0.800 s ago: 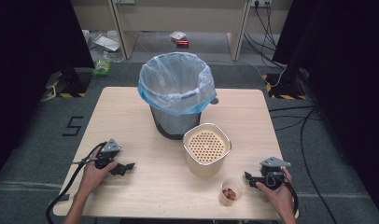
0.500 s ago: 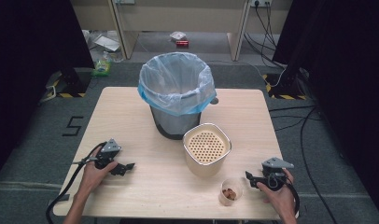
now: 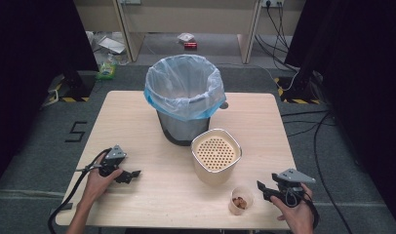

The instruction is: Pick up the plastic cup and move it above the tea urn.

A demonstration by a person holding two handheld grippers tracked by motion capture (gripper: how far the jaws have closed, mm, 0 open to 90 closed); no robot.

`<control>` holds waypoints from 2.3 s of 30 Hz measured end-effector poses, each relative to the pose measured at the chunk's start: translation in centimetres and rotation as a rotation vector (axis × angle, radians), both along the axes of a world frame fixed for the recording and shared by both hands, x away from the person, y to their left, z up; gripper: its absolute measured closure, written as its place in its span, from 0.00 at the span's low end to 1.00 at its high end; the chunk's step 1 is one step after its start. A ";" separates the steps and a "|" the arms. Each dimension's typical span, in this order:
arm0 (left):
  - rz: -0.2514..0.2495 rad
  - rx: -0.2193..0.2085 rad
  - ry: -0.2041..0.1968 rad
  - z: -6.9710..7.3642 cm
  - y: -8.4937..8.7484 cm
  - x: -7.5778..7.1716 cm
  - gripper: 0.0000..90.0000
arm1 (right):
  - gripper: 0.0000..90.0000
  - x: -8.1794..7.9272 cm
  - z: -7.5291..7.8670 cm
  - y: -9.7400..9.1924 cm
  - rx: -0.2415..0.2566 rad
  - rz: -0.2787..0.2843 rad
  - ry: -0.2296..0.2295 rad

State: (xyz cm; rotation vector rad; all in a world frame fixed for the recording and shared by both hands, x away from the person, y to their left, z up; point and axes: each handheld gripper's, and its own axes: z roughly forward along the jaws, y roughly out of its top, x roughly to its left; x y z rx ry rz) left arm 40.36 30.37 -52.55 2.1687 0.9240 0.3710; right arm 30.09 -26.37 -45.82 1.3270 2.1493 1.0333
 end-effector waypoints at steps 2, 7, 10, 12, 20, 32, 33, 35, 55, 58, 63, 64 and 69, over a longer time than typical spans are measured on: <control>0.000 -0.001 0.000 0.0 0.0 0.0 0.00 | 0.41 -0.5 0.6 0.2 0.003 0.004 -0.008; 0.000 0.000 0.000 0.0 0.0 0.0 0.00 | 0.42 -1.7 1.9 0.7 0.024 0.018 -0.036; 0.001 -0.001 0.000 0.0 0.0 0.0 0.00 | 0.43 -2.0 2.4 1.1 0.032 0.033 -0.038; 0.001 -0.001 0.000 0.0 0.0 0.0 0.00 | 0.44 -2.2 2.7 1.4 0.039 0.043 -0.037; -0.001 0.000 0.001 0.0 0.0 0.0 0.00 | 0.51 -2.7 3.6 2.9 0.049 0.108 -0.048; -0.003 0.000 0.000 0.0 0.0 0.0 0.00 | 0.62 -2.4 1.9 4.4 0.028 0.182 0.012; -0.003 -0.001 0.000 0.0 0.0 0.0 0.00 | 0.64 -2.4 1.7 4.4 0.024 0.189 0.015; -0.003 0.000 0.000 0.0 0.0 0.0 0.00 | 0.69 -2.3 1.3 4.5 0.021 0.198 0.023; -0.005 -0.001 0.000 0.0 0.0 0.0 0.00 | 0.95 -2.8 2.0 4.2 -0.007 0.273 -0.056; -0.005 -0.001 0.000 0.0 0.0 0.0 0.00 | 0.95 -2.7 2.0 3.9 0.001 0.260 -0.062; -0.005 -0.001 0.000 0.0 0.0 0.0 0.00 | 0.94 -2.4 1.9 3.5 0.006 0.245 -0.068; -0.005 -0.001 0.000 0.0 0.0 0.0 0.00 | 0.94 -2.3 2.0 3.4 0.008 0.241 -0.075; -0.005 0.000 0.000 0.0 0.0 0.0 0.00 | 0.94 -1.2 2.8 2.9 -0.005 0.216 -0.104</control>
